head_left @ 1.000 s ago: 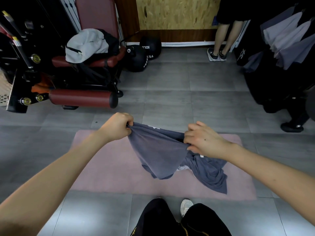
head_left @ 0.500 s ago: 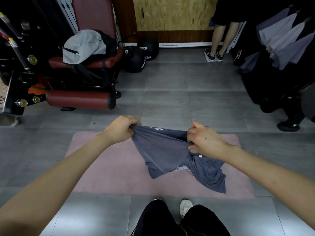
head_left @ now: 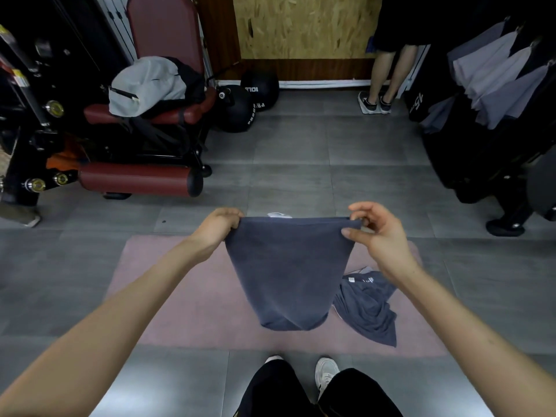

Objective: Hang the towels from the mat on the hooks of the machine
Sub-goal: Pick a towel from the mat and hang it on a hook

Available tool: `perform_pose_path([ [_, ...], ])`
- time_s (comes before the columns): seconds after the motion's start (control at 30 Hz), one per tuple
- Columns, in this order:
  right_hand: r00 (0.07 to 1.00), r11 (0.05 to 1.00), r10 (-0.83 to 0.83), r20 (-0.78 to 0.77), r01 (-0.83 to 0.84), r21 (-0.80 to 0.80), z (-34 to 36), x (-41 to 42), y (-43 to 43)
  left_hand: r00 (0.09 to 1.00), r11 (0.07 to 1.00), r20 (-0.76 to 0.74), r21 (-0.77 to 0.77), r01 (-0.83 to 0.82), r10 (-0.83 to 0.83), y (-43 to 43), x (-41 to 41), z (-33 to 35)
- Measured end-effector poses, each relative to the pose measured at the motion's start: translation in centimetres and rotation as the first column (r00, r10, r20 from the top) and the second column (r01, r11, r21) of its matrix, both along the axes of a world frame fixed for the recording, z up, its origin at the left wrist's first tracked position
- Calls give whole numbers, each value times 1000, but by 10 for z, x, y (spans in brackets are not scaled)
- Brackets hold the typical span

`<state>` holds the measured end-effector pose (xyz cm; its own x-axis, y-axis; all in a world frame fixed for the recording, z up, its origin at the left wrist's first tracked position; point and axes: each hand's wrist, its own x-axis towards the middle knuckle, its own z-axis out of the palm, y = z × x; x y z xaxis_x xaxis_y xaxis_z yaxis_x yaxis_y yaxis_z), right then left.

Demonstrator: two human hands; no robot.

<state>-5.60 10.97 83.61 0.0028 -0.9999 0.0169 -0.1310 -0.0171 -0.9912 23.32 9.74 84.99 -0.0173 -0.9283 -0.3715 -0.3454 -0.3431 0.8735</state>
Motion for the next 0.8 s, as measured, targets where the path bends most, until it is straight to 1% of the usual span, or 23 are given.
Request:
perform_pose_path([
  [0.07,985,991,-48,-165,27,-128,2,-1,2,999,999,-23,22,35,-35,1,-4,5],
  [0.1,980,987,-58,-190,27,-160,3,-2,3,998,998,-43,28,48,-47,2,-6,7],
  [0.2,988,981,-58,-146,29,-194,8,0,4,987,997,-152,35,66,-60,6,-13,16],
  [0.23,985,977,-67,-157,32,-213,9,0,2,981,996,-184,44,78,-68,7,-13,19],
  [0.3,979,977,-84,-184,45,-207,13,0,-4,970,987,-198,55,154,-141,8,-10,24],
  [0.33,982,980,-92,-167,60,-188,16,0,-8,964,978,-180,43,206,-196,8,-9,25],
  [0.37,988,983,-106,-115,87,-162,19,0,-12,960,971,-154,24,239,-233,9,-9,28],
  [0.43,990,990,-120,80,125,-64,26,-2,-23,966,977,-151,-20,211,-212,8,-12,33],
  [0.47,975,995,-103,195,105,0,27,-3,-27,965,981,-179,-27,191,-193,6,-14,38],
  [0.5,959,997,-63,277,49,58,25,-5,-31,960,982,-205,-27,188,-190,4,-18,44],
  [0.53,952,993,-1,307,-34,110,19,-5,-32,956,980,-217,-34,194,-197,1,-20,50],
  [0.6,958,946,146,248,-209,249,-2,0,-29,953,980,-228,-47,196,-201,-7,-22,65],
  [0.67,941,864,288,179,-336,374,-28,11,-20,946,979,-251,-55,197,-205,-16,-19,81],
  [0.7,938,845,307,158,-345,408,-39,18,-16,943,979,-263,-52,198,-205,-20,-16,88],
  [0.73,944,842,287,163,-330,426,-45,24,-13,945,981,-262,-55,186,-194,-24,-11,93],
  [0.8,945,843,208,254,-304,444,-48,32,-9,969,995,-228,-44,88,-95,-33,0,97],
])
